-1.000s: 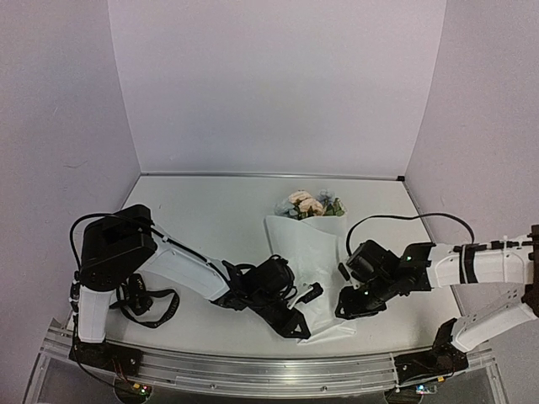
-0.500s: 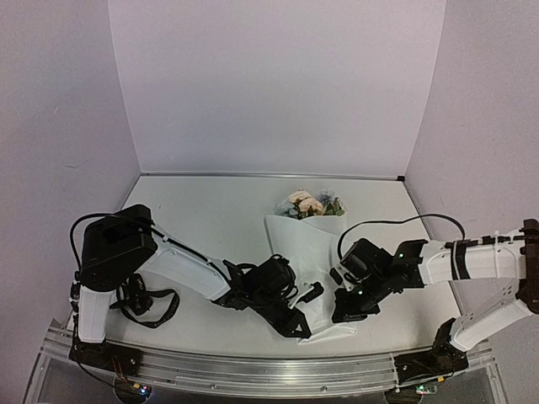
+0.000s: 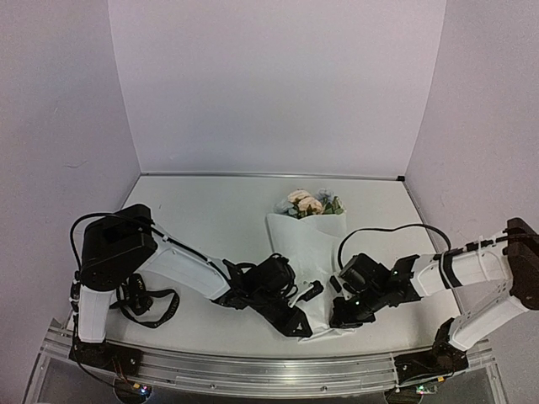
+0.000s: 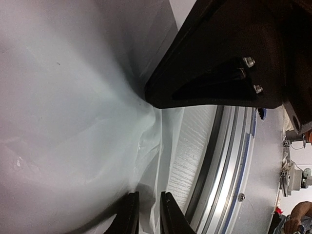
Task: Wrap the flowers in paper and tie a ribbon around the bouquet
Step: Press the fold line of the folded bouquet, then adjust the folded bouquet at the center of the board.
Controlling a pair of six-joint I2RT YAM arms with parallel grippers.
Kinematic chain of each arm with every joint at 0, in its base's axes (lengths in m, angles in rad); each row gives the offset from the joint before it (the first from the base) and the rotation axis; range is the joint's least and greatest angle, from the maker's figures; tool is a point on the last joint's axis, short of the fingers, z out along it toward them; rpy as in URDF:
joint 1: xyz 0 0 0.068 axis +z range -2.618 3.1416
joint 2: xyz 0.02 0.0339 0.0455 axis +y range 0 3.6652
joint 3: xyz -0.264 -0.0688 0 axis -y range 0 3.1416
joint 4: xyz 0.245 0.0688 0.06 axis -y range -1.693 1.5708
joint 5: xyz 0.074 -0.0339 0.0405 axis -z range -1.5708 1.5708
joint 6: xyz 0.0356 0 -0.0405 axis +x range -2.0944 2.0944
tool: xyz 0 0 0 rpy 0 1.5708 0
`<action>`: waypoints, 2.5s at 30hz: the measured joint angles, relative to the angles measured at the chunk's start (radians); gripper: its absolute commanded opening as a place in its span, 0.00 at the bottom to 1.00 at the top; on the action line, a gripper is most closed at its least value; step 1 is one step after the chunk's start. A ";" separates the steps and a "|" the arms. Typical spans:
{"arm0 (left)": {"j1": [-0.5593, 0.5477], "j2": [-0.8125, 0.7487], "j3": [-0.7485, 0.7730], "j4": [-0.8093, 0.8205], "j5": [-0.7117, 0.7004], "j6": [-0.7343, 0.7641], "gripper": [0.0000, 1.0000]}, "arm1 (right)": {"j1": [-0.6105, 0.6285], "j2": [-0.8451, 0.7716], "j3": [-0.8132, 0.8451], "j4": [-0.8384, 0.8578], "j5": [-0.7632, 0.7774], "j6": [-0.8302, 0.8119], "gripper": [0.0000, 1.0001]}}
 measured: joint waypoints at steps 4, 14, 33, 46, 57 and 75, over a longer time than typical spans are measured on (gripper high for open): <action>0.021 0.000 -0.009 0.030 0.010 -0.025 0.20 | 0.000 0.011 -0.002 0.023 0.009 0.014 0.00; 0.168 0.000 -0.062 0.138 0.077 -0.113 0.23 | 0.000 0.003 -0.023 0.061 0.020 0.048 0.00; 0.456 0.134 0.090 0.155 0.220 -0.214 0.25 | 0.000 -0.018 -0.053 0.098 0.020 0.065 0.00; 0.678 0.342 0.493 -0.051 0.273 -0.186 0.25 | 0.000 -0.039 -0.068 0.100 0.032 0.079 0.00; 0.723 0.360 0.663 -0.248 0.229 -0.072 0.35 | -0.053 -0.098 -0.014 -0.033 0.010 0.120 0.21; 0.493 -0.228 0.080 -0.191 0.026 -0.131 0.40 | -0.277 -0.176 0.043 -0.274 -0.082 -0.002 0.50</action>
